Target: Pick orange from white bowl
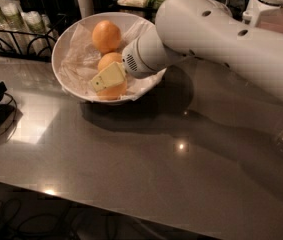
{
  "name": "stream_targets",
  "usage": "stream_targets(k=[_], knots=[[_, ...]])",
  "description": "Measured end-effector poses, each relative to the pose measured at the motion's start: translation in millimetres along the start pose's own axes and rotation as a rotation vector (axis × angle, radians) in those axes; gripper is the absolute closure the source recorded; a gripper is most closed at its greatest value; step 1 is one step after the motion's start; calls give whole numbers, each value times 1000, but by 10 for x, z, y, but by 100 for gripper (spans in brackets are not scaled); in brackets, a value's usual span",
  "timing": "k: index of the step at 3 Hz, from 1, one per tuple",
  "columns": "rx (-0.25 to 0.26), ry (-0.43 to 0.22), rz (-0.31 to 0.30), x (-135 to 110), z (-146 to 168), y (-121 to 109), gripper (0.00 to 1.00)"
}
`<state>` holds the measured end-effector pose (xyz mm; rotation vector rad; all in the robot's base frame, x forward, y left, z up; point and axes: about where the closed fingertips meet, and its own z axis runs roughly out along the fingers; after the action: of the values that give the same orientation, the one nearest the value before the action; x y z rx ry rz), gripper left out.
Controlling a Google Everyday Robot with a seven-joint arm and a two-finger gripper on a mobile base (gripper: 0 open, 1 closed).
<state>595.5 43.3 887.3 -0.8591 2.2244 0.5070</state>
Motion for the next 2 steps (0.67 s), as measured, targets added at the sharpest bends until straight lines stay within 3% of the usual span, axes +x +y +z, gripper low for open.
stream_targets(k=[2], knots=[[-4, 6, 2, 13, 20, 11, 6]])
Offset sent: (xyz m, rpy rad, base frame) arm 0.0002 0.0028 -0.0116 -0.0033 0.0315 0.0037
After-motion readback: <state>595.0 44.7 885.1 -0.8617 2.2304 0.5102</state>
